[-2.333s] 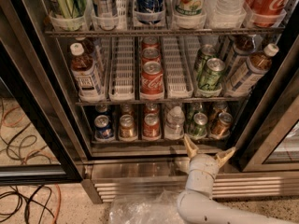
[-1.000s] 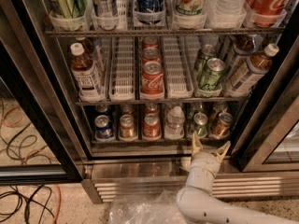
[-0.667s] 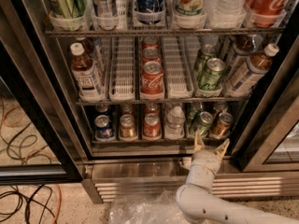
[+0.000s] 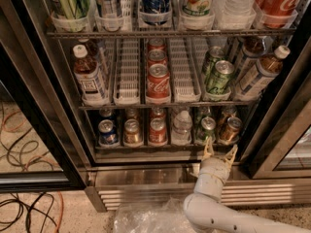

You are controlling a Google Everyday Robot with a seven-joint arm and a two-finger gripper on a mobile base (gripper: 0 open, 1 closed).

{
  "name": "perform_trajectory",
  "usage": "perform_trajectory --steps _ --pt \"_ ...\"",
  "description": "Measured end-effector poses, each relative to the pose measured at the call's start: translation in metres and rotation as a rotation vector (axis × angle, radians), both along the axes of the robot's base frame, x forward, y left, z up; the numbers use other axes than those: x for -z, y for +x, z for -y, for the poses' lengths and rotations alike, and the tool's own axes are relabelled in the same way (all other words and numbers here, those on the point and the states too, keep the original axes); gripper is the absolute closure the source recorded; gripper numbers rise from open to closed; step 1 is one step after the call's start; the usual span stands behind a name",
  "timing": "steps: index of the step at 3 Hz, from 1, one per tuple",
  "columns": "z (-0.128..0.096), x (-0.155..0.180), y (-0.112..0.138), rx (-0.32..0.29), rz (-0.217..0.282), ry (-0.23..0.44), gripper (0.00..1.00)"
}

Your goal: Pick orange can from bottom shelf of fridge

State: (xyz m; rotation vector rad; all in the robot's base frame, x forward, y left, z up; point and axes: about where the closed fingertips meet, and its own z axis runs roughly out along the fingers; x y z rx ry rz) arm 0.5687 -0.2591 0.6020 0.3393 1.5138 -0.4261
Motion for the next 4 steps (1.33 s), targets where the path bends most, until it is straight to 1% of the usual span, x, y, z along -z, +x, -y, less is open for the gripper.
perform_trajectory --steps 1,2,3,4 --pt "0.000 0.000 0.000 0.000 0.000 0.000 0.36" --pt "-0.002 -0.002 0.006 0.004 0.006 0.015 0.35" --pt "-0.004 0.000 0.016 0.013 0.001 0.029 0.35" --pt "0.003 0.007 0.034 0.051 -0.009 0.037 0.35"
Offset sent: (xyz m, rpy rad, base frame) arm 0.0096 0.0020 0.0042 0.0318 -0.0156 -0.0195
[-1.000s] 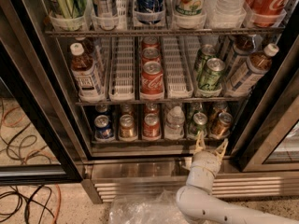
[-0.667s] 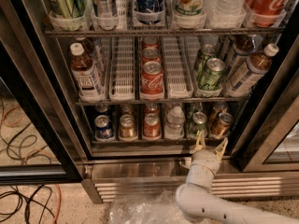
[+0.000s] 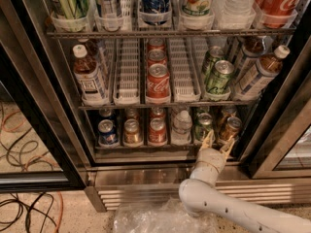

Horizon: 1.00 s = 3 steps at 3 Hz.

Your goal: Pick orange can from bottom shelf of fridge

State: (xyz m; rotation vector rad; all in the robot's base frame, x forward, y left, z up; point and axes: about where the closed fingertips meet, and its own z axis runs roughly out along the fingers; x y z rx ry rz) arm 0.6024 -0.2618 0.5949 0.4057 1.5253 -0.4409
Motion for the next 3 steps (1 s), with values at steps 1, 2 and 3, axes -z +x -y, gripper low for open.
perform_trajectory --steps 1,2,3 --pt "0.017 0.005 0.015 0.068 -0.002 0.005 0.35" --pt "0.044 0.009 0.022 0.157 -0.008 0.006 0.36" --pt "0.057 0.011 0.023 0.207 -0.009 0.003 0.36"
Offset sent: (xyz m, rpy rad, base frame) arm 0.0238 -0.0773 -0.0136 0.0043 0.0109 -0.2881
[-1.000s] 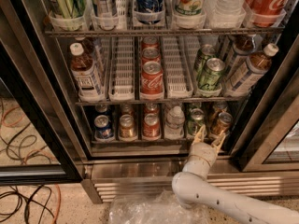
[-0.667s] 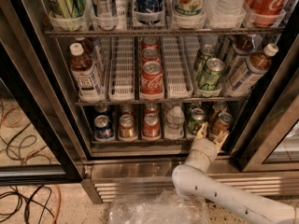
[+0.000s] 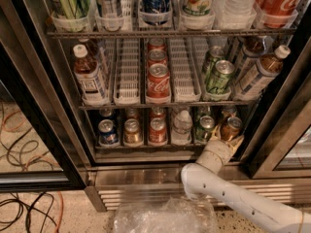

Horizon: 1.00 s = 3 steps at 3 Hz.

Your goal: Pick orange can from bottom shelf of fridge

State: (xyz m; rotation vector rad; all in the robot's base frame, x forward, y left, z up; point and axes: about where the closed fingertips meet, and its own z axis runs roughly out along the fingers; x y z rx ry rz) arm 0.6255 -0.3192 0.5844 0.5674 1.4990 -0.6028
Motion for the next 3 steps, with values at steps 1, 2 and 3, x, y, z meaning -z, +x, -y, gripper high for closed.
perform_trajectory --steps 1,2,3 --pt "0.0000 0.0009 0.0004 0.008 0.001 -0.006 0.54" --pt "0.0000 0.0009 0.0004 0.008 0.001 -0.006 0.77" --pt "0.0000 0.0009 0.0004 0.008 0.001 -0.006 0.99"
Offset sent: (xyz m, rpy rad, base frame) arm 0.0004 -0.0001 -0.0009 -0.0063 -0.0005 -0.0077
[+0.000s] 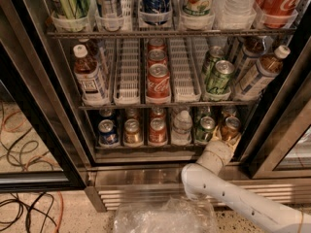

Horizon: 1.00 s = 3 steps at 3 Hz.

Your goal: Pick orange can from bottom shelf of fridge

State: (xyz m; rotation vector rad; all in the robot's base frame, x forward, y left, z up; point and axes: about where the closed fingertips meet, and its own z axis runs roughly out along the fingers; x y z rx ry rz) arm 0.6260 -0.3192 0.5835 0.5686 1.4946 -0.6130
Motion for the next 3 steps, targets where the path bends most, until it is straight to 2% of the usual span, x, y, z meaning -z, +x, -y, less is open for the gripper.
perform_trajectory --steps 2,3 --pt "-0.001 -0.002 0.001 -0.008 0.000 0.002 1.00" --pt "0.003 -0.023 -0.001 -0.017 0.069 0.032 1.00"
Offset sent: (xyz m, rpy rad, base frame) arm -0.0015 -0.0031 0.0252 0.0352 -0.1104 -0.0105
